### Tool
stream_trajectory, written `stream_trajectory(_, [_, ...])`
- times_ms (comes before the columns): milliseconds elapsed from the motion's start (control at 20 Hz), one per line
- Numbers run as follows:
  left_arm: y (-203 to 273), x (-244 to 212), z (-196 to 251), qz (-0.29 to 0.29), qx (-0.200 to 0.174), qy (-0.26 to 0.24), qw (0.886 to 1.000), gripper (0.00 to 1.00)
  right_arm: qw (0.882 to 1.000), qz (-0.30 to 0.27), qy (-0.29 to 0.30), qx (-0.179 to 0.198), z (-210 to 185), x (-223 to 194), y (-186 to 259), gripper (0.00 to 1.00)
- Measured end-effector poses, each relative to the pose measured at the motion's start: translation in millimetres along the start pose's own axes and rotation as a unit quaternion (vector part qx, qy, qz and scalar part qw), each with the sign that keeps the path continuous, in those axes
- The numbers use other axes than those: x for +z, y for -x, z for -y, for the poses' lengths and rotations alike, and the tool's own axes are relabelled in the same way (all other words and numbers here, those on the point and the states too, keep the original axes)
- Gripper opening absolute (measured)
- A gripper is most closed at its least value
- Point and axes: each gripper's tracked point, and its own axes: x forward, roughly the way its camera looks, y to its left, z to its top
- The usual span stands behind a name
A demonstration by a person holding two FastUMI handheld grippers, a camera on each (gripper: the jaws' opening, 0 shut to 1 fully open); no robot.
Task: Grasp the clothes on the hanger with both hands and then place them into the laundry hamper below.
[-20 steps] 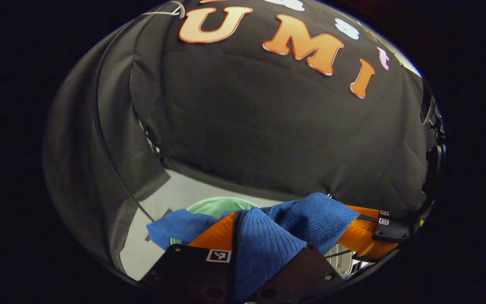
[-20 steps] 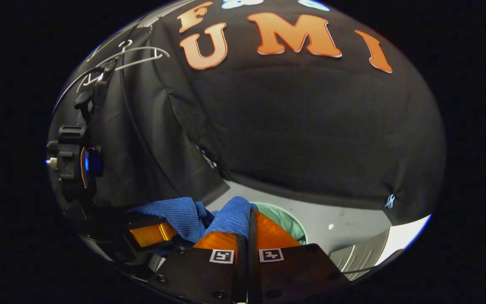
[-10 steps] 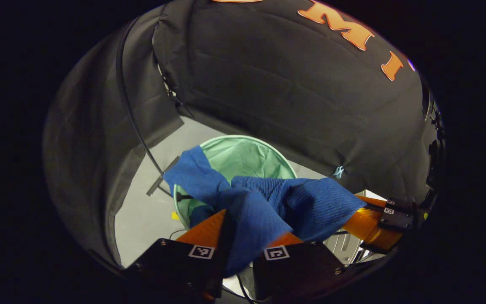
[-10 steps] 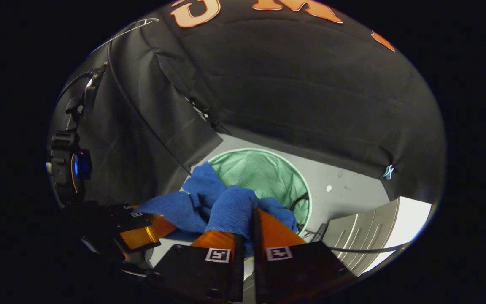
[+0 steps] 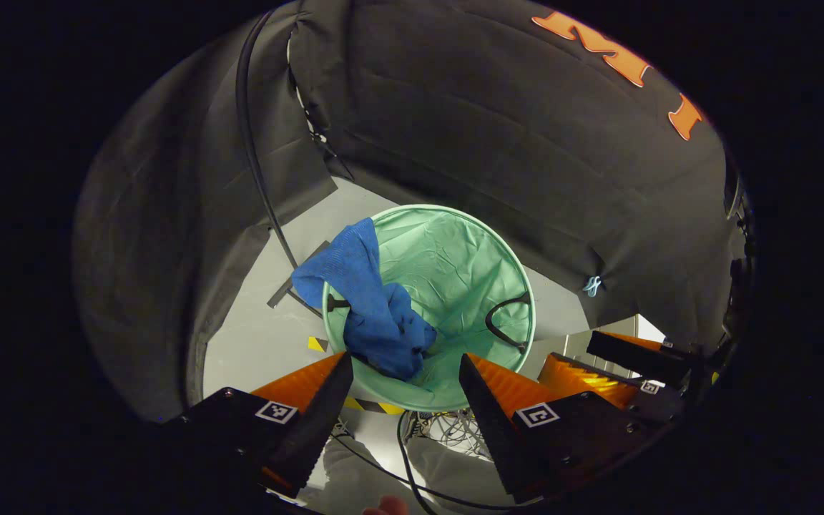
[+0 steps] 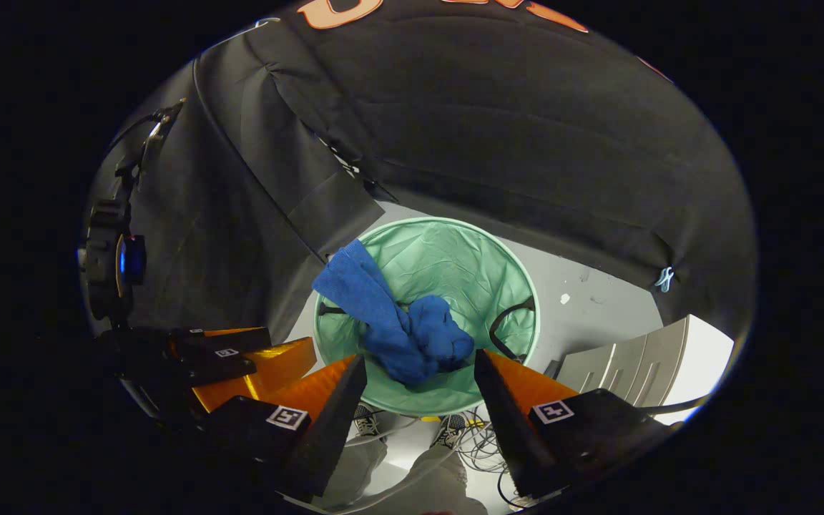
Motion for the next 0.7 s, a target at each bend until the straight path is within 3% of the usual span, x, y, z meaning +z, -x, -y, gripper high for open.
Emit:
stream_trajectory(200, [19,16,6,0.036,-0.007,-0.017,0.999,0.96,1.0,0.018,-0.005,-0.006,-2,7,4,0.99])
stream_trajectory(400, [46,49,13,0.089,-0.012,-0.023,0.996,0.96,0.998,0.058,-0.011,-0.011,2,29,36,0.99])
stream_trajectory(700, [116,116,18,0.193,-0.005,-0.028,0.981,0.96,0.99,0.137,-0.015,-0.017,4,74,86,0.99])
